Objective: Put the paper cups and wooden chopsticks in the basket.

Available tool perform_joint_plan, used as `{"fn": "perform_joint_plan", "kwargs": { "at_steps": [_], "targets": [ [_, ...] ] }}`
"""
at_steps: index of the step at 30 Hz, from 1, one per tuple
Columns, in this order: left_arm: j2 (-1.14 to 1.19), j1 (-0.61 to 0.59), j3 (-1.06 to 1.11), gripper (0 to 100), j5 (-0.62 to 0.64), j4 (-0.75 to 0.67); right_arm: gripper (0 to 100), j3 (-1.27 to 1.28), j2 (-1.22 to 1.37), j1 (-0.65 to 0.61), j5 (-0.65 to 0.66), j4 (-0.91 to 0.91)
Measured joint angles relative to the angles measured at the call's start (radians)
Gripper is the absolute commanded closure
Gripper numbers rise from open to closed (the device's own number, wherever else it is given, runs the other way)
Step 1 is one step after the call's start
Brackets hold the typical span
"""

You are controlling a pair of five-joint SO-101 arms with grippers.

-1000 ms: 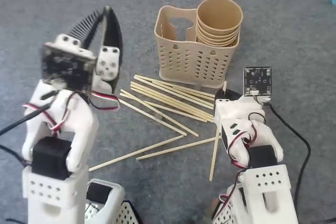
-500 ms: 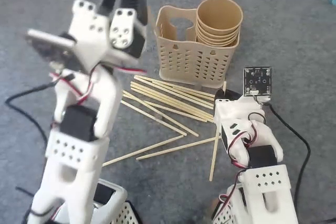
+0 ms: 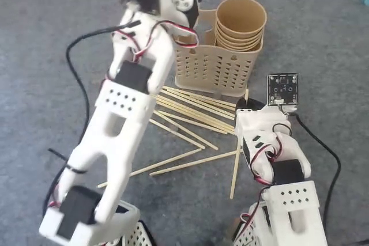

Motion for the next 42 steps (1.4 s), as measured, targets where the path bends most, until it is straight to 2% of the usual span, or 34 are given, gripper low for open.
{"fn": "perform_joint_plan", "kwargs": {
  "at_steps": [3,8,12,21,28,31,36,42],
  "targets": [
    [0.014,0.002,0.000,97,0.000,0.000,99.1,0.000,0.000,0.000,0.000,0.000],
    [0.014,-0.008,0.000,84,0.000,0.002,99.1,0.000,-0.008,0.000,0.000,0.000],
    [0.008,-0.031,0.000,81,0.000,0.083,99.1,0.000,-0.008,0.000,0.000,0.000],
    [-0.259,-0.086,-0.002,81,0.000,0.474,99.1,0.000,-0.008,0.020,0.000,-0.003],
    [-0.508,-0.327,-0.002,81,0.006,0.902,99.1,-0.114,-0.006,0.035,0.000,-0.008],
    [-0.575,-0.423,0.040,81,0.014,1.039,99.1,-0.224,-0.006,0.037,0.000,-0.006],
    [-0.663,-0.488,0.304,81,0.135,1.060,99.1,-0.439,-0.006,0.037,0.000,-0.006],
    [-0.752,-0.542,0.681,81,0.172,0.893,99.1,-0.769,0.150,0.034,0.057,-0.021]
  ]
}}
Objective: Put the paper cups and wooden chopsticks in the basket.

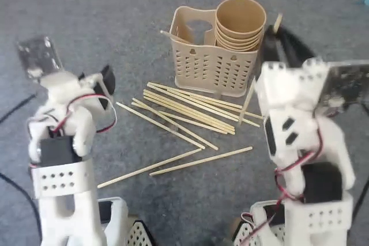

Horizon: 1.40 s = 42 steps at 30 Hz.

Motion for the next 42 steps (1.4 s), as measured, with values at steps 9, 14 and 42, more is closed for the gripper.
{"fn": "perform_joint_plan", "kwargs": {
  "at_steps": [9,14,42],
  "targets": [
    [-0.112,-0.008,0.396,81,0.002,-0.338,98.9,-0.485,0.442,-0.087,0.008,-0.031],
    [-0.118,-0.008,0.454,81,0.002,-0.433,98.9,-0.752,0.706,-0.150,0.008,-0.032],
    [-0.120,0.034,0.522,81,-0.005,-0.529,87.9,-1.329,1.278,-0.180,0.017,0.160]
  ]
}}
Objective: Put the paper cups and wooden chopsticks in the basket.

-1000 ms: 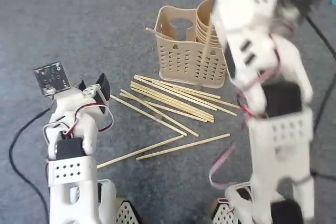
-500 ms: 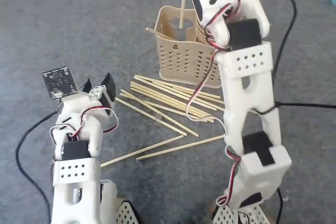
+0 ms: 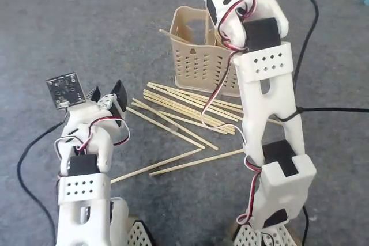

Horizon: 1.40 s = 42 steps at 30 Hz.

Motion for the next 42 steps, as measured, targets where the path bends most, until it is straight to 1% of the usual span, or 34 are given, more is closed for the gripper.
{"fn": "perform_joint_plan", "kwargs": {
  "at_steps": [3,5,9,15,16,18,22,24,27,29,33,37,39,42],
  "targets": [
    [0.000,0.020,0.014,81,0.000,-0.005,87.9,-0.002,-0.040,0.000,0.000,0.069],
    [-0.002,0.021,0.017,81,0.000,-0.017,88.0,-0.003,-0.097,-0.003,0.002,0.149],
    [-0.003,0.028,0.018,81,0.000,-0.018,88.0,-0.003,-0.236,-0.017,0.002,0.399],
    [-0.003,0.026,0.018,81,0.000,-0.017,88.0,-0.008,-0.342,-0.092,0.003,0.868],
    [-0.003,0.026,0.018,81,0.000,-0.014,88.0,-0.002,-0.350,-0.101,0.005,0.910],
    [-0.003,0.026,0.018,81,0.000,0.002,88.0,0.057,-0.381,-0.109,0.005,0.927],
    [-0.003,0.002,0.018,81,0.000,0.046,88.0,0.281,-0.489,-0.120,0.005,0.928],
    [-0.003,-0.021,0.018,81,0.000,0.055,88.0,0.427,-0.554,-0.158,0.005,0.928],
    [-0.003,-0.032,0.003,81,0.000,0.087,88.0,0.666,-0.654,-0.178,0.021,0.885],
    [-0.003,-0.032,-0.015,81,0.000,0.114,88.0,0.850,-0.724,-0.190,0.092,0.806],
    [-0.003,-0.046,-0.052,81,0.000,0.209,88.0,1.243,-0.842,-0.239,0.236,0.606],
    [-0.003,-0.141,-0.080,81,0.000,0.239,88.0,1.571,-0.898,-0.281,0.259,0.381],
    [-0.003,-0.189,-0.086,81,0.000,0.241,88.0,1.665,-0.899,-0.298,0.262,0.292],
    [-0.003,-0.242,-0.091,81,0.000,0.241,88.0,1.731,-0.899,-0.348,0.262,0.204]
  ]
}}
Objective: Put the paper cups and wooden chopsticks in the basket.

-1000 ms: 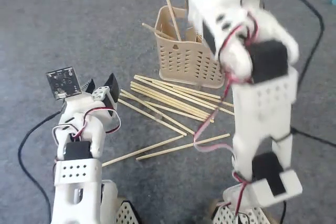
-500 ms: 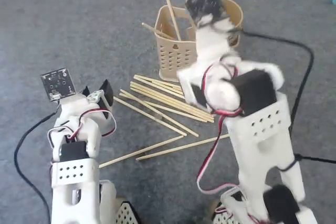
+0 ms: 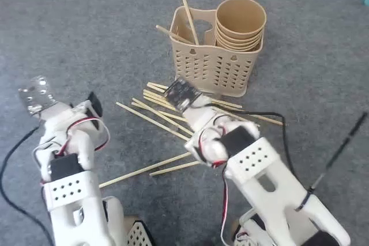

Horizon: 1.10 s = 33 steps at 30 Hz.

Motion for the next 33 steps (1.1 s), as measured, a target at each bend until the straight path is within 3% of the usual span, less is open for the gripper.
{"fn": "perform_joint_plan", "kwargs": {
  "at_steps": [6,13,22,33],
  "targets": [
    [0.029,-0.124,-0.038,81,0.000,0.000,87.9,0.008,0.163,-0.081,0.008,-0.133],
    [0.318,-0.193,-0.187,81,0.006,0.000,87.6,-0.002,0.417,-0.132,0.086,-0.227],
    [0.580,-0.215,-0.327,81,0.012,0.000,87.5,-0.031,0.431,-0.175,0.155,-0.227],
    [0.603,-0.216,-0.341,81,0.015,0.000,87.5,-0.038,0.433,-0.222,0.295,-0.213]
  ]
}}
